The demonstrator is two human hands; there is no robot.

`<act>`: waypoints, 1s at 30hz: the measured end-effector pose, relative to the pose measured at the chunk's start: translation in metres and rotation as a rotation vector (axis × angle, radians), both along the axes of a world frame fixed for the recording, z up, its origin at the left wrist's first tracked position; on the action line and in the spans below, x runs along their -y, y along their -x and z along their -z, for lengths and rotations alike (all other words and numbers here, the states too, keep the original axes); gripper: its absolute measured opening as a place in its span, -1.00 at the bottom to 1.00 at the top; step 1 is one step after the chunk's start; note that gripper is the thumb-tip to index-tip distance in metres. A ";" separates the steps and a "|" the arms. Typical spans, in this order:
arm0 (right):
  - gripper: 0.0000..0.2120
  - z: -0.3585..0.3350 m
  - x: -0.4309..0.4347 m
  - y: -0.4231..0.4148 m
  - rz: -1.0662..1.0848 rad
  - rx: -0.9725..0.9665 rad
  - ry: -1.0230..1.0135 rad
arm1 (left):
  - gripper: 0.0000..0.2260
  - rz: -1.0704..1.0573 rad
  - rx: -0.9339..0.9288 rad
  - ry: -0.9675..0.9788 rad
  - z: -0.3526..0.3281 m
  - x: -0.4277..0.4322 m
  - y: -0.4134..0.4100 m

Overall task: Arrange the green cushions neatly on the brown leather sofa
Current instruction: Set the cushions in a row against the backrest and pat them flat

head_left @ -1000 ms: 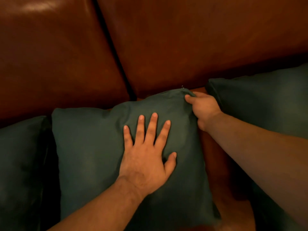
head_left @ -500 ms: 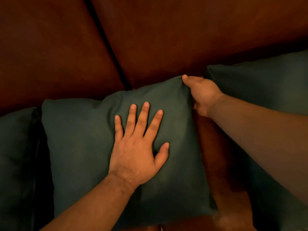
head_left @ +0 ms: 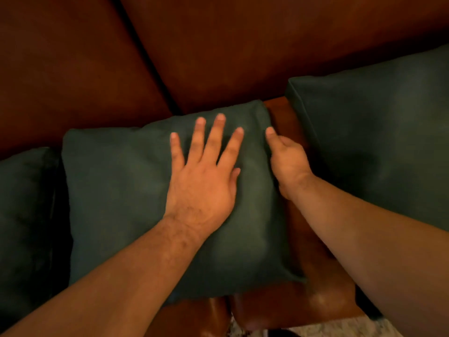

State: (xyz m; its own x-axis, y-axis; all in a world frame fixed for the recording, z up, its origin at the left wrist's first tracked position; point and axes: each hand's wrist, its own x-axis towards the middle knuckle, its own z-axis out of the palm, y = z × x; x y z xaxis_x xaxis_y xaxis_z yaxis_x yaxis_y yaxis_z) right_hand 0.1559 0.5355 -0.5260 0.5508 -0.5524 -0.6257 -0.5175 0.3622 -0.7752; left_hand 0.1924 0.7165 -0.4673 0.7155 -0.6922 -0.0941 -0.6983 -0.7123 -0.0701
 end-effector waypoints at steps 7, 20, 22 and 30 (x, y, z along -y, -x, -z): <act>-0.47 -0.001 -0.030 0.084 -0.124 0.020 -0.225 | -0.47 -0.032 -0.068 -0.038 0.020 0.009 -0.002; -0.59 -0.004 -0.062 0.123 -0.074 -0.080 -0.099 | -0.24 0.227 -0.069 -0.016 0.005 -0.077 0.067; -0.52 -0.007 -0.069 0.135 -0.114 -0.146 -0.085 | -0.24 0.224 -0.047 -0.040 0.013 -0.069 0.061; -0.41 -0.006 -0.061 0.181 -0.402 -0.361 0.406 | -0.23 0.177 0.029 -0.072 0.022 -0.052 0.061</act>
